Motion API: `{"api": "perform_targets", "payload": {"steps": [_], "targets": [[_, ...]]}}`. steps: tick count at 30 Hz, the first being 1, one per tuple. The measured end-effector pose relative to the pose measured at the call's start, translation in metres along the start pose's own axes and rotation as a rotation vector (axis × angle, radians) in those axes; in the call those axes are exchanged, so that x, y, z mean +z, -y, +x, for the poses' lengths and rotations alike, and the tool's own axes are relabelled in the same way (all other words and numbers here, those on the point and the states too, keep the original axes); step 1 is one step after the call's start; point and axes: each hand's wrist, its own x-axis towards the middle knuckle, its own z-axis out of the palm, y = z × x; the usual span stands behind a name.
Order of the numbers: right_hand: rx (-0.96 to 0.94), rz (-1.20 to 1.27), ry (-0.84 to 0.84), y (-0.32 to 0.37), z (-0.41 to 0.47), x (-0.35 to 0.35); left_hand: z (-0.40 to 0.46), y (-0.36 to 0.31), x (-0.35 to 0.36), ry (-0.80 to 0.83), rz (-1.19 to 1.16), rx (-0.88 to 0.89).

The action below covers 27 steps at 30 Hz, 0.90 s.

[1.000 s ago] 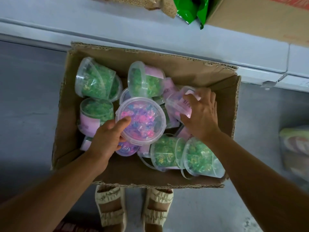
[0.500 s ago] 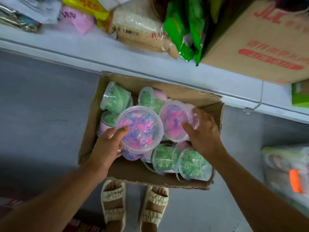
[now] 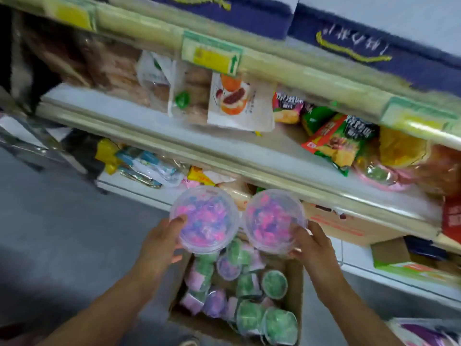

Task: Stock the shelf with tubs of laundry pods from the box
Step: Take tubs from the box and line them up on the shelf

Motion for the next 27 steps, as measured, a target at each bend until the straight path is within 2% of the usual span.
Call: {"api": "perform_targets", "payload": {"steps": [5, 11, 27], "targets": [[-0.048, 0.141, -0.002, 0.097, -0.053, -0.014, -0.060, -0.087, -0.034, -0.030, -0.023, 0.085], [-0.110, 0.297, 0.067, 0.192, -0.104, -0.026, -0.118, -0.175, -0.065, 0.007, -0.099, 0.187], [-0.416, 0.349, 0.352, 0.393, -0.157, -0.037, -0.216, -0.341, -0.102, -0.070, -0.134, 0.388]]}}
